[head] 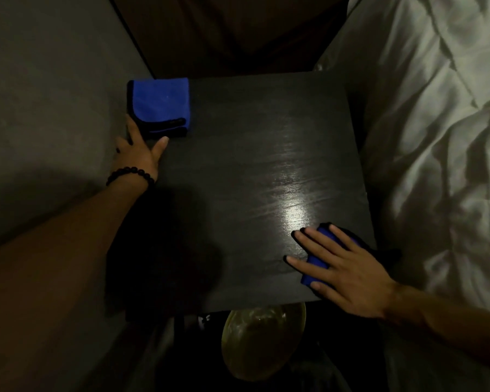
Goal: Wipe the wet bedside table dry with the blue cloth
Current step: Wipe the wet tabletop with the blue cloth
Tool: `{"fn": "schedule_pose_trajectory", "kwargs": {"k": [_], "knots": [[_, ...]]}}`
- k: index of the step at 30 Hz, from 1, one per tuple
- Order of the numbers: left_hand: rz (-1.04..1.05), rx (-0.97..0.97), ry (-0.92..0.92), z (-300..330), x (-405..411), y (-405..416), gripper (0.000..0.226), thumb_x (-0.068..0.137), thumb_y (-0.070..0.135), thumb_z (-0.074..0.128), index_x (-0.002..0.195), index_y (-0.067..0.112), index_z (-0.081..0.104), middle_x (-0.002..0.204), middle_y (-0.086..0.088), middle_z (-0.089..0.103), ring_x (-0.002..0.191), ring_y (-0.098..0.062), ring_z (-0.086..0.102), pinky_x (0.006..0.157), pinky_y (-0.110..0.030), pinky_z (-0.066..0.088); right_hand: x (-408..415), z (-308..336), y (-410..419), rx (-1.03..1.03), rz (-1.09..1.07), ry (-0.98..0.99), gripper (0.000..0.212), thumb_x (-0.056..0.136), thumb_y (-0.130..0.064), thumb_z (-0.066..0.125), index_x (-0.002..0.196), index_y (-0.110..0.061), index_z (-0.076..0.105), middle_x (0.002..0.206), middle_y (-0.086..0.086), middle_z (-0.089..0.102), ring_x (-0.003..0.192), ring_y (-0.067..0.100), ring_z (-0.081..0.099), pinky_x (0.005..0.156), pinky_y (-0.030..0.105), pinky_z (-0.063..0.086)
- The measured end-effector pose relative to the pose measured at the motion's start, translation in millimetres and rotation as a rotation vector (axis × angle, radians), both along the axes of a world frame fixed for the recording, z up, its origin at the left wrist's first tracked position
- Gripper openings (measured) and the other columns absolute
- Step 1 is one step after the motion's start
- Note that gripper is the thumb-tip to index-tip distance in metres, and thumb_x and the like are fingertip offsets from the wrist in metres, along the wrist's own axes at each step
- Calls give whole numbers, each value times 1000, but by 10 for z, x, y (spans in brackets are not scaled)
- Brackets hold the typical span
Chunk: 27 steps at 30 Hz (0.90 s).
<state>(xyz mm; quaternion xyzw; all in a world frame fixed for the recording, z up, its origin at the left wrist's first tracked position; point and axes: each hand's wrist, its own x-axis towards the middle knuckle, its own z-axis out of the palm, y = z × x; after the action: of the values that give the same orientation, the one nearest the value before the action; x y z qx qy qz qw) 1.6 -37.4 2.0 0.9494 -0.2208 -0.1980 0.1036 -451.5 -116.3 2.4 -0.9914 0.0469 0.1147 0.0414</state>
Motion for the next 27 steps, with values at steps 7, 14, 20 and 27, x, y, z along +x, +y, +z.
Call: {"fn": "schedule_pose_trajectory", "kwargs": {"k": [7, 14, 20, 27], "knots": [[-2, 14, -34, 35, -29, -21, 85, 91, 63, 36, 150, 25, -12, 155, -23, 9, 138, -41, 20, 113, -52, 17, 228, -2, 376, 4, -320, -35, 59, 108, -48, 20, 163, -30, 14, 171, 12, 7, 158, 29, 4, 124, 56, 6], [-25, 3, -57, 26, -45, 11, 84, 92, 65, 33, 151, 24, -11, 154, -25, 11, 138, -43, 20, 113, -54, 15, 353, 3, 489, 24, -410, -15, 59, 108, -47, 19, 163, -29, 13, 171, 12, 5, 158, 29, 0, 124, 57, 8], [-14, -1, -40, 68, -73, -2, 82, 93, 62, 34, 151, 24, -11, 154, -24, 11, 137, -43, 21, 113, -54, 16, 534, 11, 608, 29, -446, -17, 59, 108, -46, 20, 163, -28, 15, 171, 14, 6, 158, 29, 0, 125, 57, 5], [-9, -6, -28, 82, -66, 6, 82, 93, 62, 33, 151, 24, -12, 153, -25, 12, 134, -44, 26, 111, -53, 20, 834, 19, 814, 69, -432, -30, 59, 107, -45, 24, 163, -27, 15, 171, 14, 5, 158, 30, -2, 125, 57, 6]]}}
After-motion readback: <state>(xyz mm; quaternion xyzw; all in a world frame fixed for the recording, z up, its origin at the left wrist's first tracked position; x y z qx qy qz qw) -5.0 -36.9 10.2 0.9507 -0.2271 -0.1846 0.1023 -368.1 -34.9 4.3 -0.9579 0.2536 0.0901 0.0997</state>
